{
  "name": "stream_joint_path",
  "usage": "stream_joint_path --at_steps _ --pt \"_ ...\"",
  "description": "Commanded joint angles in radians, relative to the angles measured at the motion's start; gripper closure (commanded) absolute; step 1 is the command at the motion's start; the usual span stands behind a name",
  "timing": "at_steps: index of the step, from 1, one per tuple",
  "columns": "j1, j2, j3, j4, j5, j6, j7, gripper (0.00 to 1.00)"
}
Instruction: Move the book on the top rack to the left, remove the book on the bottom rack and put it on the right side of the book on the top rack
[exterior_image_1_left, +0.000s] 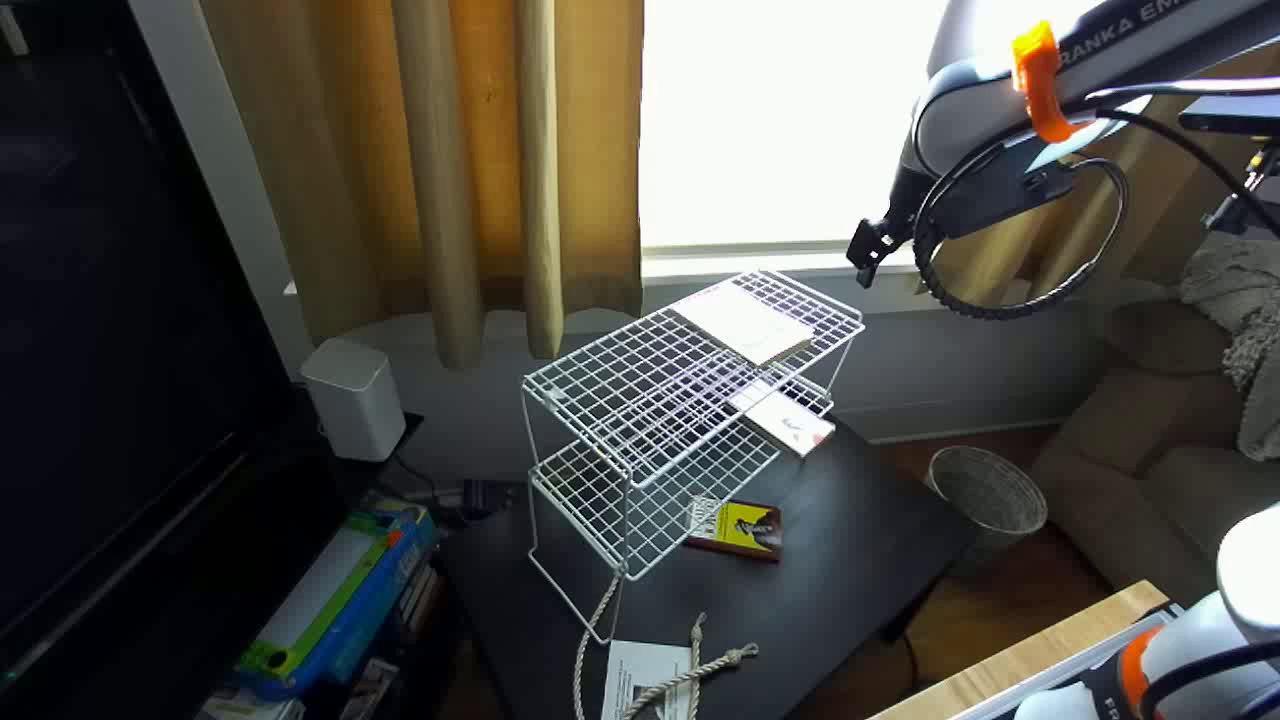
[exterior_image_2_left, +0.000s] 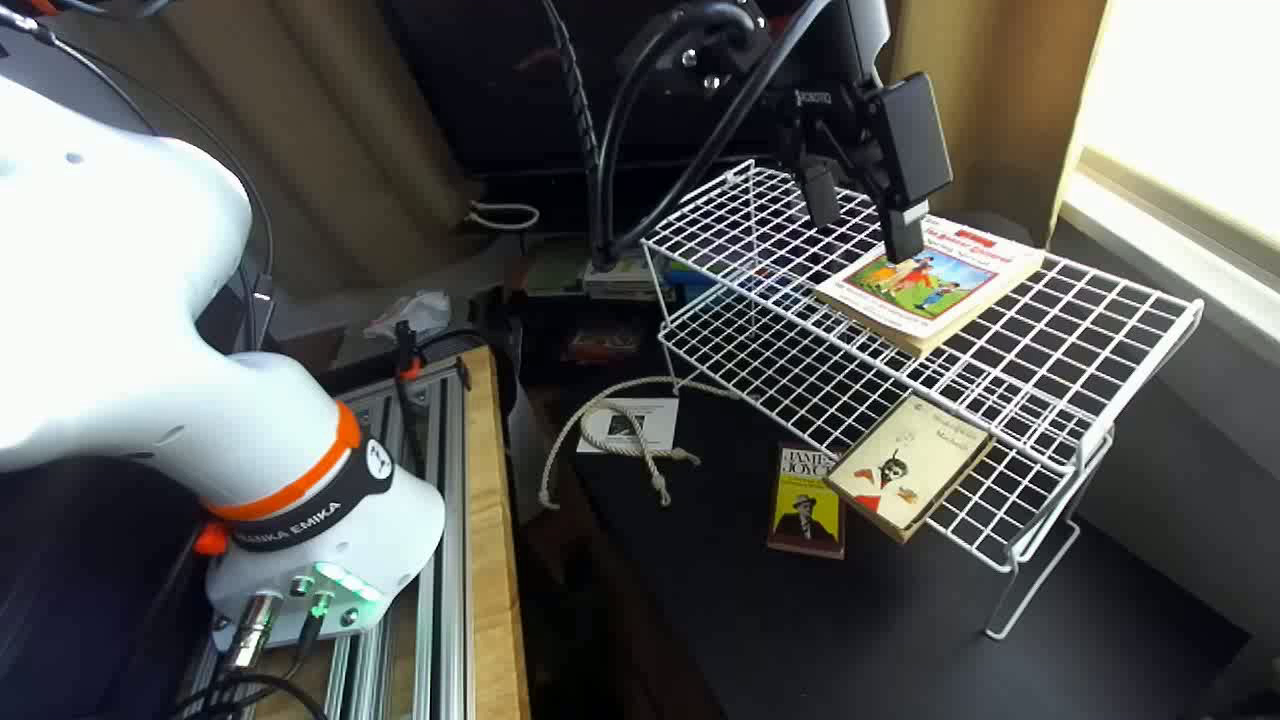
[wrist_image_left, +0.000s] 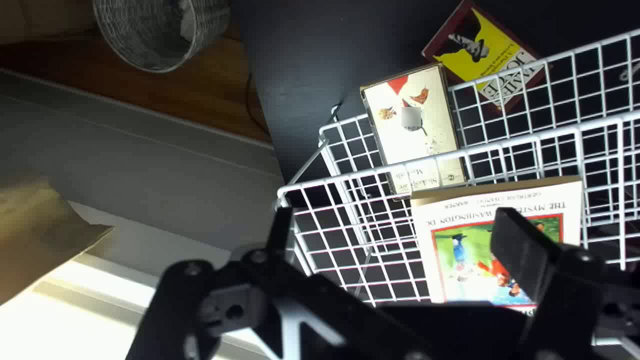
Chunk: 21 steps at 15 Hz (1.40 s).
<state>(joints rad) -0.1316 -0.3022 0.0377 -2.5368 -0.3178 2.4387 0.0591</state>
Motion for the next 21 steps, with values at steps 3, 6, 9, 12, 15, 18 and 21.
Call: stream_joint_path --at_steps 3,6,9,12,15,18,21 --pt "0.013 0.004 -0.013 0.0 -0.005 -0.003 0.003 0.0" --pt "0.013 0.005 -0.013 0.0 -0.005 -0.003 0.003 0.0" --pt "0.037 0.032 -0.041 0.027 0.061 0.021 -0.059 0.0" --pt "0.075 0.114 -0.066 0.084 0.146 0.078 -0.155 0.0" --pt "0.083 0.214 -0.057 0.171 0.151 0.047 -0.194 0.0" --pt "0.094 0.322 -0.051 0.267 0.176 0.012 -0.239 0.0" --pt "0.098 0.413 -0.043 0.34 0.182 0.016 -0.281 0.0"
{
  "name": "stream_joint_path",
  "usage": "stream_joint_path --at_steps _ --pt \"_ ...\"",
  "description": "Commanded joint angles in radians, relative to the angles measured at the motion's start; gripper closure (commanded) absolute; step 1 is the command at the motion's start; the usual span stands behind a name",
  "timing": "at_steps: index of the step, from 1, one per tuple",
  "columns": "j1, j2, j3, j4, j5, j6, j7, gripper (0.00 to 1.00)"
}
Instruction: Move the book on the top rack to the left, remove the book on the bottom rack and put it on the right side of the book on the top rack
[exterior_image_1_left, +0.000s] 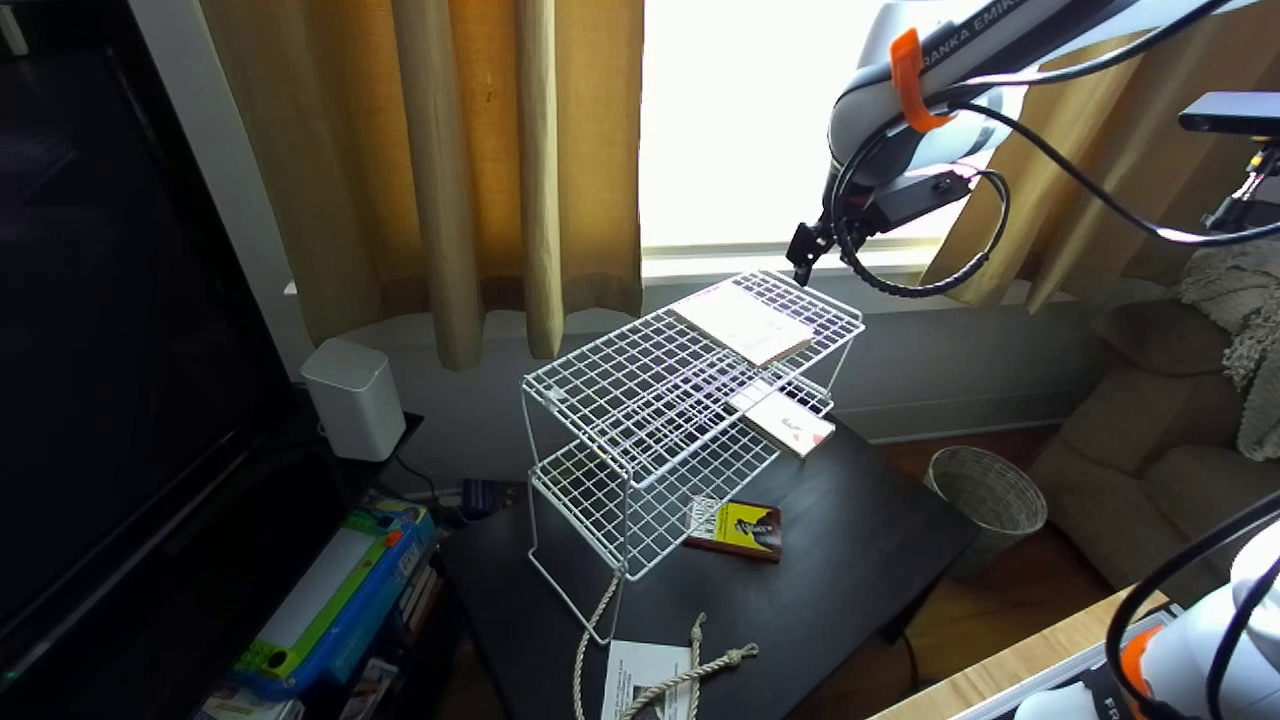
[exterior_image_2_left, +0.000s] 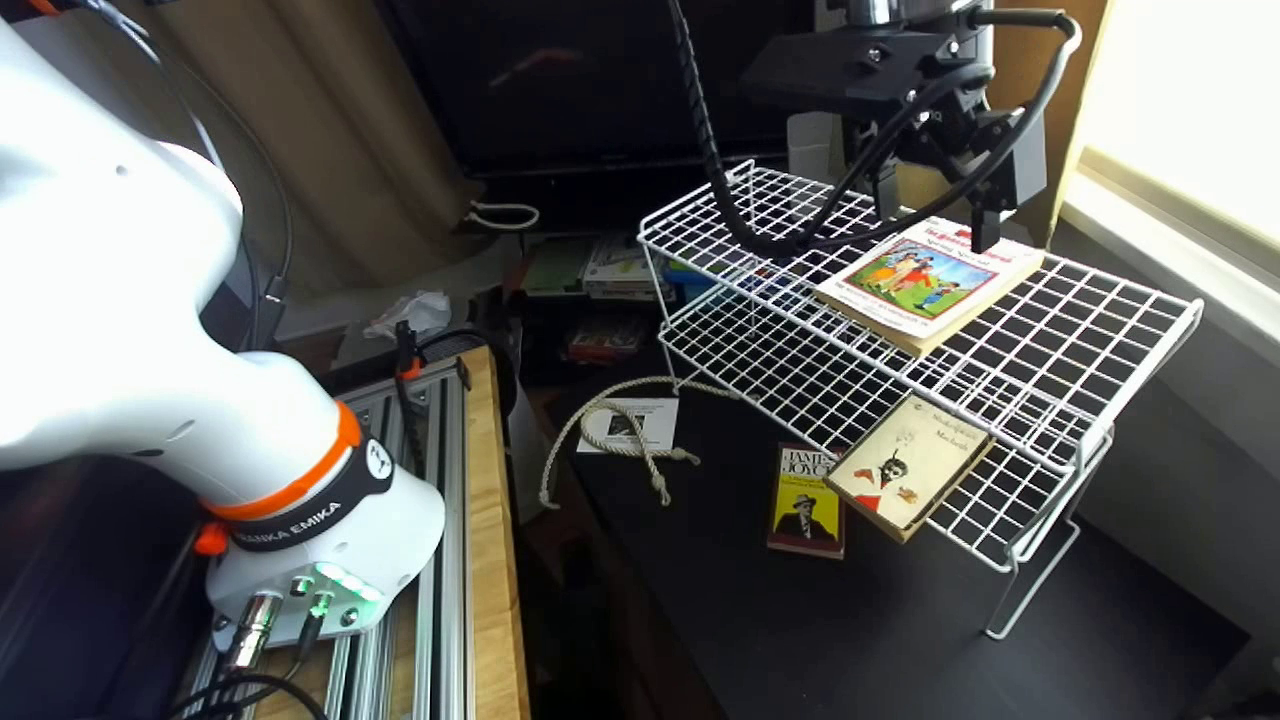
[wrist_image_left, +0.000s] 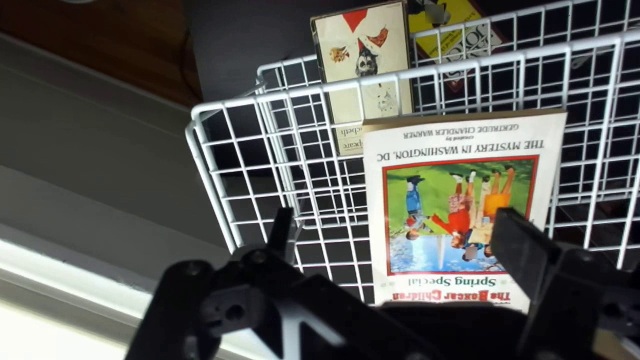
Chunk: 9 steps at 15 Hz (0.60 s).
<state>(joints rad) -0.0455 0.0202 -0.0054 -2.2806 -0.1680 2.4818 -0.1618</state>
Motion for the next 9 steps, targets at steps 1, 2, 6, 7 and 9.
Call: stream_joint_path --at_steps 1,2,6,7,9 --pt "0.011 0.117 0.002 0.097 0.041 0.004 -0.081 0.0" --pt "0.009 0.14 0.004 0.108 0.045 0.018 -0.087 0.0" --pt "0.0 0.217 0.024 0.158 0.106 0.023 -0.132 0.0" --pt "-0.002 0.236 0.029 0.171 0.12 0.023 -0.14 0.0" --pt "-0.001 0.265 0.033 0.193 0.127 0.019 -0.134 0.0"
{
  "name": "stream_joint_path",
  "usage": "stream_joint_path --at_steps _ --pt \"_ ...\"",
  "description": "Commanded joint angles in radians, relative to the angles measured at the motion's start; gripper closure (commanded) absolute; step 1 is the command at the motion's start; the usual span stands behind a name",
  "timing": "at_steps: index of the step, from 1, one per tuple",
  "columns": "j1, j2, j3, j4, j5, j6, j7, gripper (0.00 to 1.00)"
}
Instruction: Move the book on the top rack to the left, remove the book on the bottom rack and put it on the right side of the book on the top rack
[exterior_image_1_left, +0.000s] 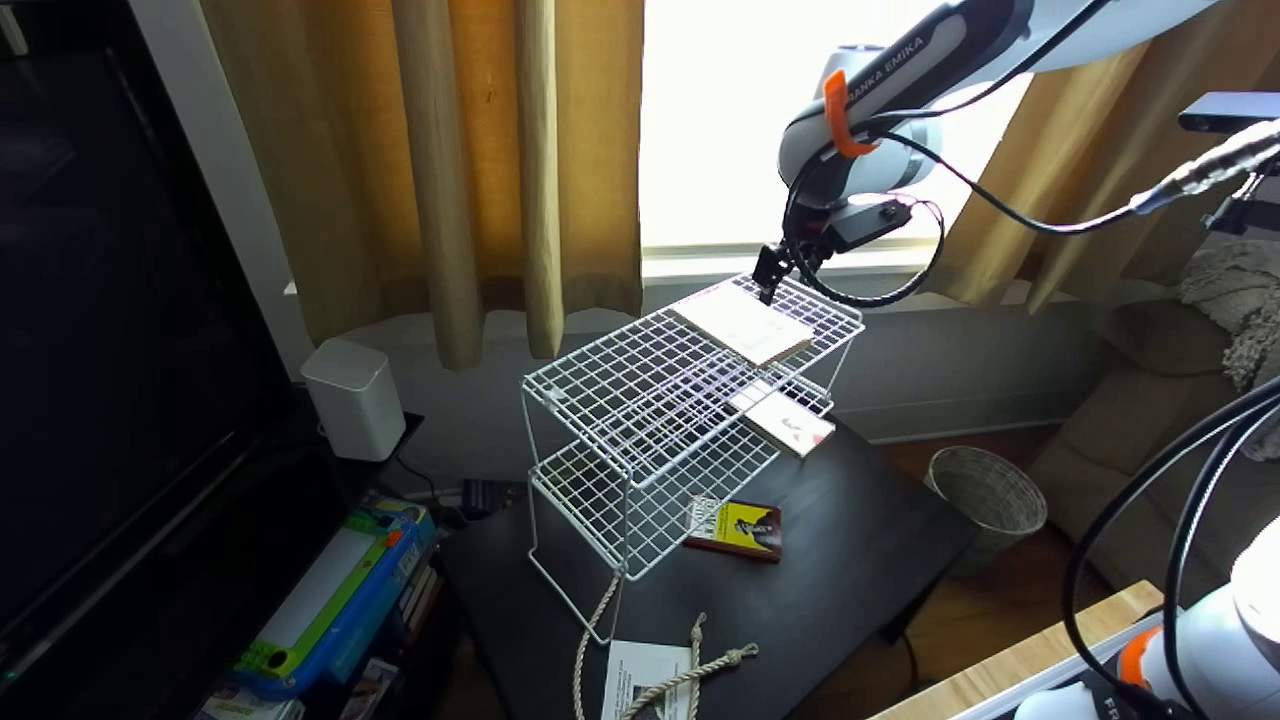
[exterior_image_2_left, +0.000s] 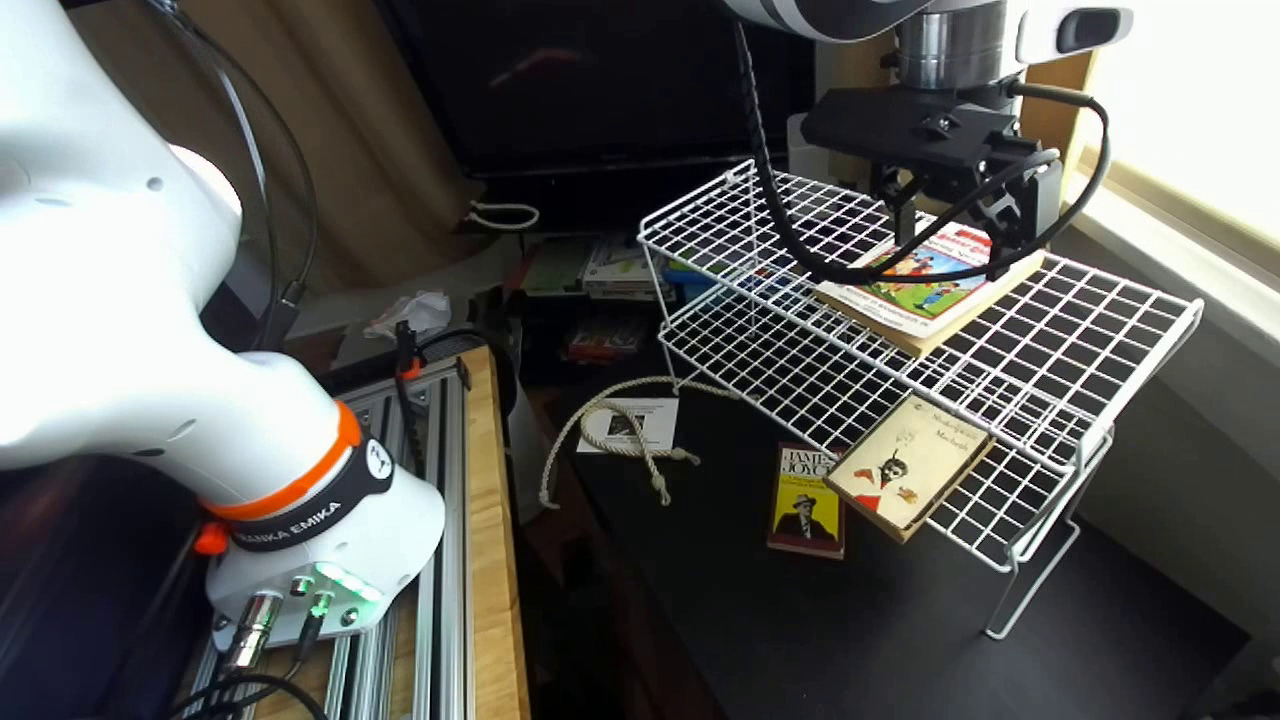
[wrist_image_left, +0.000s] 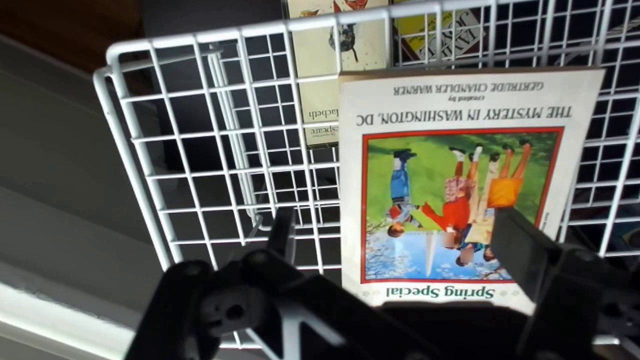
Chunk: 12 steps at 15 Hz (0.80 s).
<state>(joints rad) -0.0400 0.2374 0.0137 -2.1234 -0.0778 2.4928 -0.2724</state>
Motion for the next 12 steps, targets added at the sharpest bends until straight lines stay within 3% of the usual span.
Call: stream_joint_path --at_steps 1,12 --pt "0.001 0.065 0.006 0.047 0.014 0.002 0.002 0.0" --pt "-0.039 0.167 0.052 0.113 0.114 0.016 -0.05 0.0"
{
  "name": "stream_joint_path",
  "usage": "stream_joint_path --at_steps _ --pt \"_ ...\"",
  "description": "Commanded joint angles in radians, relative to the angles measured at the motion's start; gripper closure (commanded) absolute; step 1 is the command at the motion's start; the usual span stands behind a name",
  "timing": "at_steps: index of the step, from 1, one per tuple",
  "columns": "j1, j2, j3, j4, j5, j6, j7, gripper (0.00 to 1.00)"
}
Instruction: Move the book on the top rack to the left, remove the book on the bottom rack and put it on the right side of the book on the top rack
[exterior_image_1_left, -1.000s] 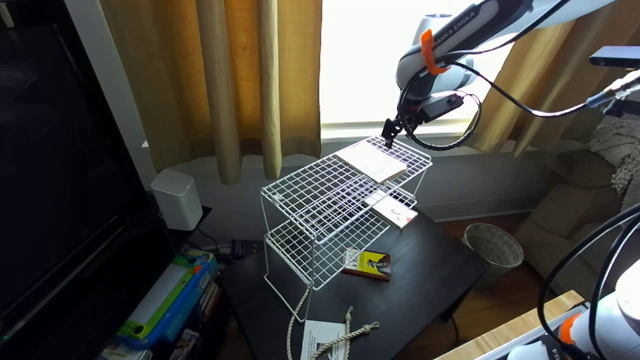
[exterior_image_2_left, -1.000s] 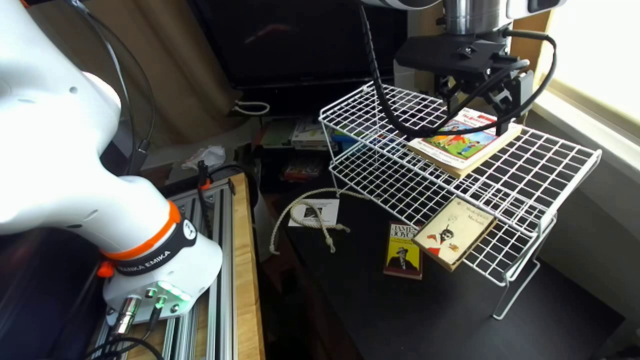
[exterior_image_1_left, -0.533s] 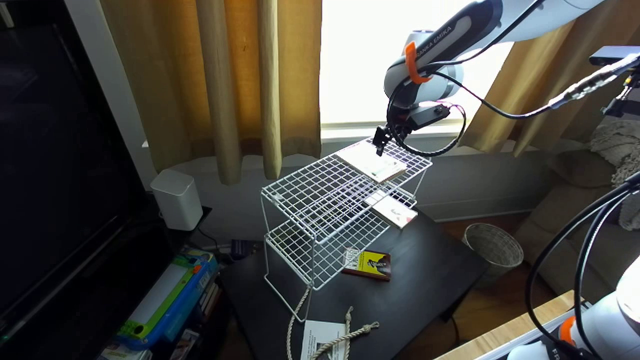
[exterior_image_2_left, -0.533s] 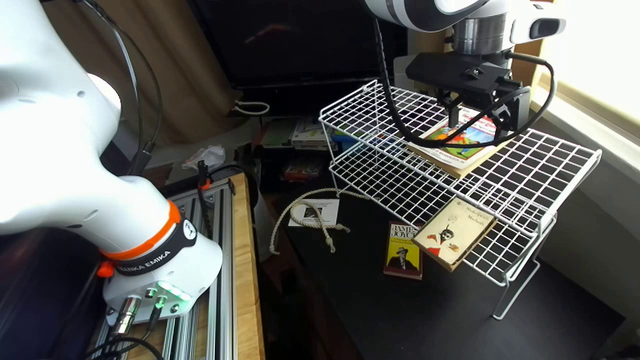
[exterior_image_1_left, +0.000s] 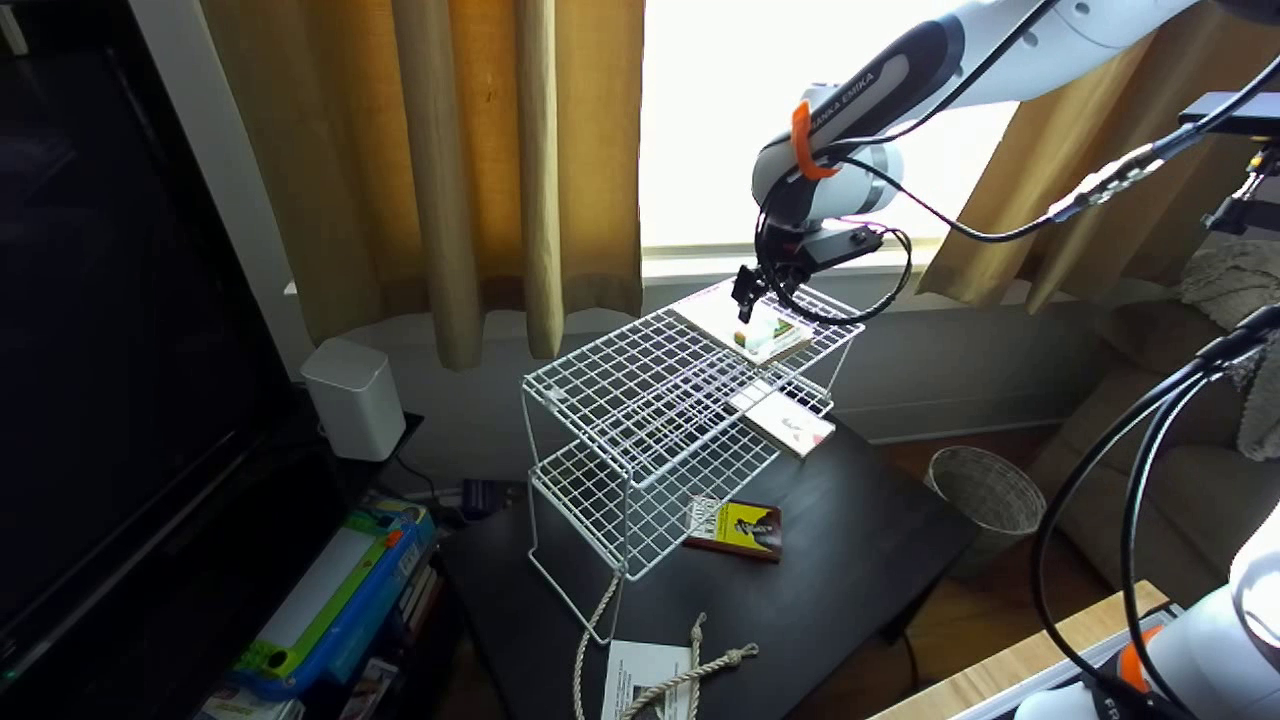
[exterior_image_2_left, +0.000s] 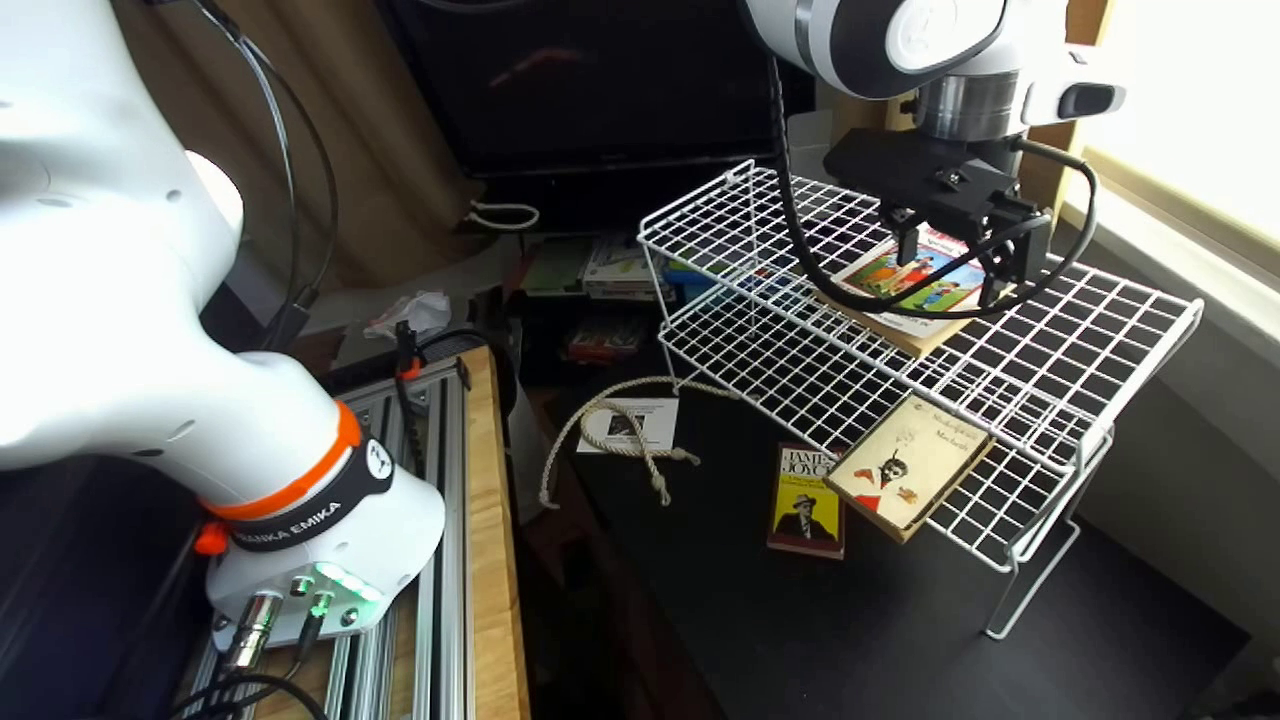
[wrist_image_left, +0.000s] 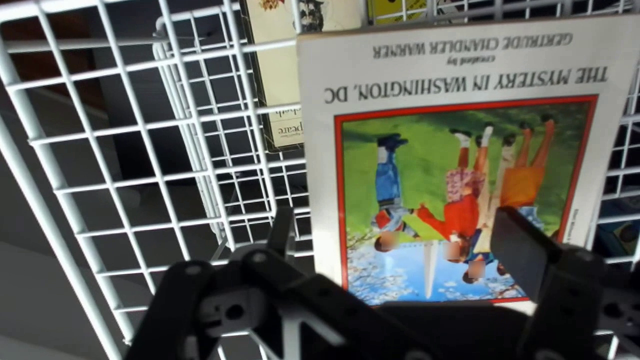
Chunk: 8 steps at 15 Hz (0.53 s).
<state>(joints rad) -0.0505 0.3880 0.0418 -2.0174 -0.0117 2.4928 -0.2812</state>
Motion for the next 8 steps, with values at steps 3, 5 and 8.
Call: stream_joint_path --at_steps 3,5,8 --pt "-0.045 0.024 0.034 0.007 0.075 0.019 -0.071 0.0" --pt "-0.059 0.028 0.046 0.006 0.101 0.024 -0.102 0.0" --pt "-0.079 0.038 0.065 0.01 0.139 0.028 -0.15 0.0"
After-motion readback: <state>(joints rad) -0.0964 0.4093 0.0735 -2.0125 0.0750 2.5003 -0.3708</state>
